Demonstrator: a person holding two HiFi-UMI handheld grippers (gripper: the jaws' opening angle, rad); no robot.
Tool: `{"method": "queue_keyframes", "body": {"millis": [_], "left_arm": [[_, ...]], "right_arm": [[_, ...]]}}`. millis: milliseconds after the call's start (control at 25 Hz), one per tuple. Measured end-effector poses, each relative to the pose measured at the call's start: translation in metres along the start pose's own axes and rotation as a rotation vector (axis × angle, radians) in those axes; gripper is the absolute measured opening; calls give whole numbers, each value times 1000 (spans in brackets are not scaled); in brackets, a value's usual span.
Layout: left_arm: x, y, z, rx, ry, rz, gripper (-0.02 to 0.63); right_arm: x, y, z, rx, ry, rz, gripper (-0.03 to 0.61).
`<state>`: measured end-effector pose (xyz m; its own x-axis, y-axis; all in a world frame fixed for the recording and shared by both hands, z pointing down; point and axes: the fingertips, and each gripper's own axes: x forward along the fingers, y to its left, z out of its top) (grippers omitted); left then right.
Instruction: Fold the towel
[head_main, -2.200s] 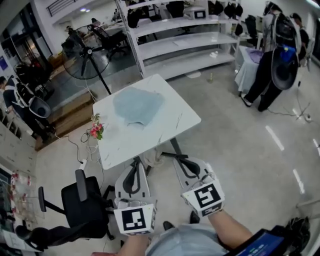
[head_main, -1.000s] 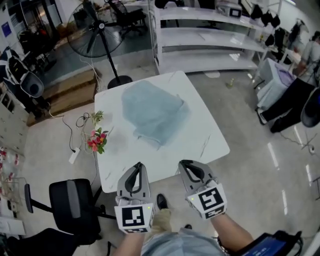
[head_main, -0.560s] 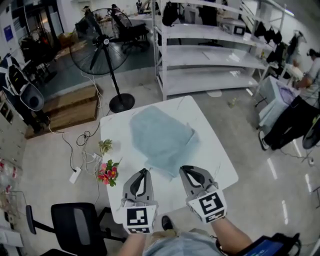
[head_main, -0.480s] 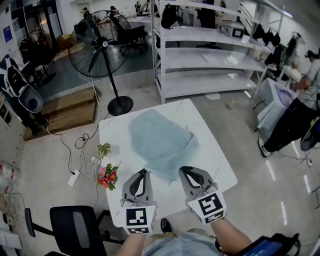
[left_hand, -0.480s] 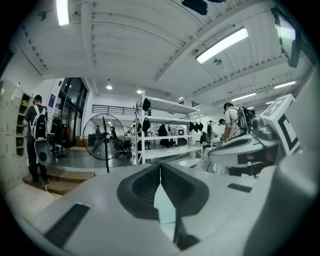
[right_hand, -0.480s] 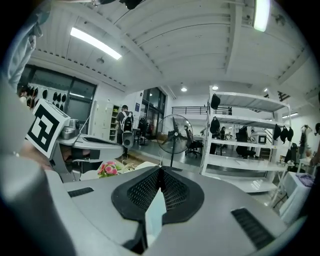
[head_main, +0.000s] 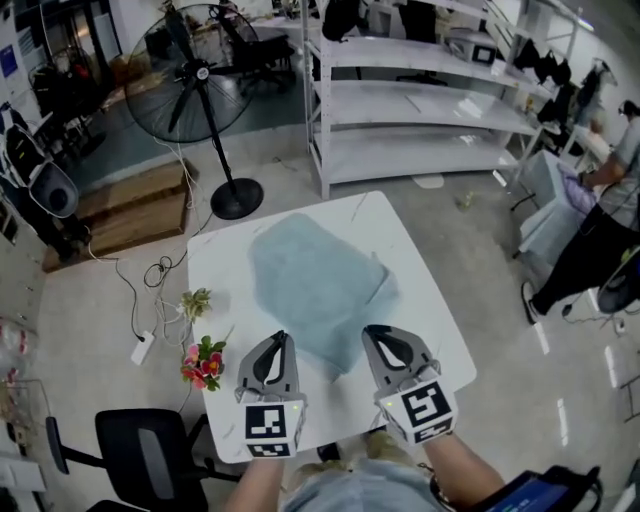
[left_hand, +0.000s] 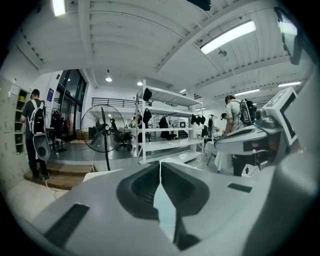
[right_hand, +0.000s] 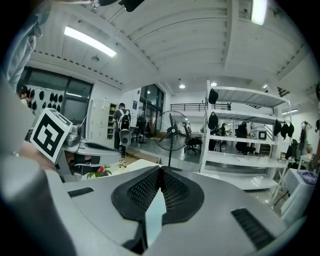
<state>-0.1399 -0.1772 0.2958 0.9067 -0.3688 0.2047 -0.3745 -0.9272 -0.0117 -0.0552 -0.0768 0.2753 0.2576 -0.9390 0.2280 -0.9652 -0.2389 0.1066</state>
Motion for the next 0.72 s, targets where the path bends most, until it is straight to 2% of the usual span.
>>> {"method": "queue_keyframes", "body": {"millis": [160,400,560,720], "left_arm": [[20,-1,-25,-28,72,6,20],[46,6,-85,-90,198,19,114],[59,14,-133,-160,314,37,152],[74,25,-168,-198,395,45,195]], "right_arm": [[13,-15,-13,11,30,37,15],[31,-25,-48,8,95,96,15],[37,-24,-79,3,156,135,14],[45,-27,-101,23,193,143,14]]}}
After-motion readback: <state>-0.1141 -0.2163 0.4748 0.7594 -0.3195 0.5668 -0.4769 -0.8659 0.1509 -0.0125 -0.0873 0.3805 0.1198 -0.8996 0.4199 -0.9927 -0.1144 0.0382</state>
